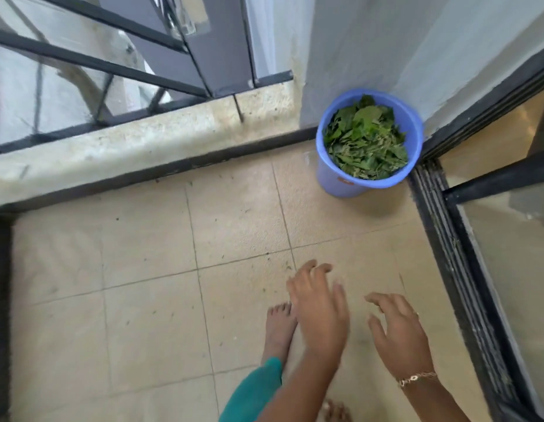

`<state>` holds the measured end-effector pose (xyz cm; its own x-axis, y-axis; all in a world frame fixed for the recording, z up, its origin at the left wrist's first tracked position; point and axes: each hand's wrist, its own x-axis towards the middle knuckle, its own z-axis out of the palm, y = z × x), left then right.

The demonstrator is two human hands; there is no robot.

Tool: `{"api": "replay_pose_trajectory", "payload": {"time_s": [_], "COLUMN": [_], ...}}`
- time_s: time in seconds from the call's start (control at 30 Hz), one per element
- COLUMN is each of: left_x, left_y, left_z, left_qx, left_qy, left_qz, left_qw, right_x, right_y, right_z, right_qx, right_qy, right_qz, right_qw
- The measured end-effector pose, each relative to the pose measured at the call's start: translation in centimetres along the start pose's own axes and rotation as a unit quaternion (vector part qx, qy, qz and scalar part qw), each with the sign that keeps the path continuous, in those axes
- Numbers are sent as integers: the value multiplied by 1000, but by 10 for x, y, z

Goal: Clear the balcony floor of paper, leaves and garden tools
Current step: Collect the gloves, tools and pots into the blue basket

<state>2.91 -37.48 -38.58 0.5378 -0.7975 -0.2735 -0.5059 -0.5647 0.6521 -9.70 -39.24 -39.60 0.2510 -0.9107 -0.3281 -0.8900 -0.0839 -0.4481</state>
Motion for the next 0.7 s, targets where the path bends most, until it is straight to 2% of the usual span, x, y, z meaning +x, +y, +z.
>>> {"api": "replay_pose_trajectory", "payload": {"time_s": [0.1, 0.3, 0.4, 0.53, 0.7], "left_x": [-16, -83, -140, -209, -272], "left_y": [-4, -6, -6, -8, -50], "left_z": [-70, -225, -292, -346, -385], "left_qx": [81, 204, 245, 156, 50], "left_qy": [36, -27, -11, 60, 168], "left_qz": [3, -21, -46, -116, -235], "left_qw": [996, 978, 968, 979, 956], "right_x": [-31, -86, -116, -143, -168], "right_y": [-28, -83, -117, -162, -226], "right_z": [-59, -158, -205, -237, -236], "right_qx": [-14, -60, -112, -152, -191], "right_qy": [-38, -64, -83, -97, -134], "right_qz": [8, -62, -108, -196, -279], "right_qw": [999, 994, 984, 964, 931]}}
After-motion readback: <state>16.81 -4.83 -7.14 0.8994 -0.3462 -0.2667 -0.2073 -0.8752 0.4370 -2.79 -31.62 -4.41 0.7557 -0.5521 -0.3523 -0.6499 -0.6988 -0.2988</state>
